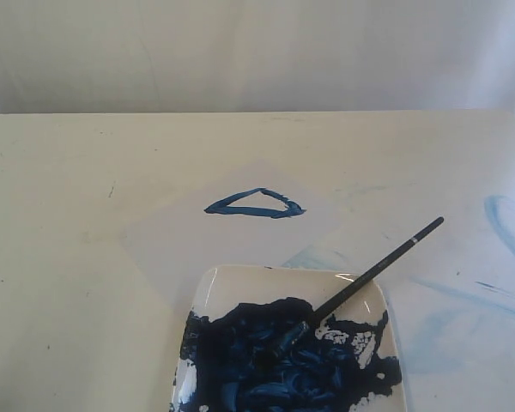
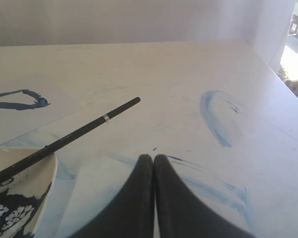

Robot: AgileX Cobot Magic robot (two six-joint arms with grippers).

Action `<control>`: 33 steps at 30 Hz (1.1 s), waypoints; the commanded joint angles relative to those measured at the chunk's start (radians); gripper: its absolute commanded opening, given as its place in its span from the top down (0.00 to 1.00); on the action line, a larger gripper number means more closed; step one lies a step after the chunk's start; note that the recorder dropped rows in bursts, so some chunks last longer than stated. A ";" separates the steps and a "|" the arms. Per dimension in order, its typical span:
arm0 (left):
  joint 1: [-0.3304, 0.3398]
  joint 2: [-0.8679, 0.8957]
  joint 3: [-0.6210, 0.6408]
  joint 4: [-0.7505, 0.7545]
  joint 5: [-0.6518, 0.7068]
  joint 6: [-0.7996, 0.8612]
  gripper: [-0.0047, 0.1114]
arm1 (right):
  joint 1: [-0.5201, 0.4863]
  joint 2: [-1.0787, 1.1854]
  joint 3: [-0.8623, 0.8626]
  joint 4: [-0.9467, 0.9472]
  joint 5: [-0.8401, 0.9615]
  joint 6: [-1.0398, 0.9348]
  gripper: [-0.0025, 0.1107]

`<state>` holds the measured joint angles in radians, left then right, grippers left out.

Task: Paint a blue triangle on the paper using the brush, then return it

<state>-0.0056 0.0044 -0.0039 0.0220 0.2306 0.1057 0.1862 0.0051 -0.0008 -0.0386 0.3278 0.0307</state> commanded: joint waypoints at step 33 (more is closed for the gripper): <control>-0.007 -0.004 0.004 -0.022 0.006 -0.215 0.96 | 0.003 -0.005 0.001 -0.003 -0.011 -0.009 0.98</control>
<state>-0.0056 0.0044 -0.0039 0.0142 0.2321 -0.0087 0.1862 0.0051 -0.0008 -0.0386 0.3278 0.0307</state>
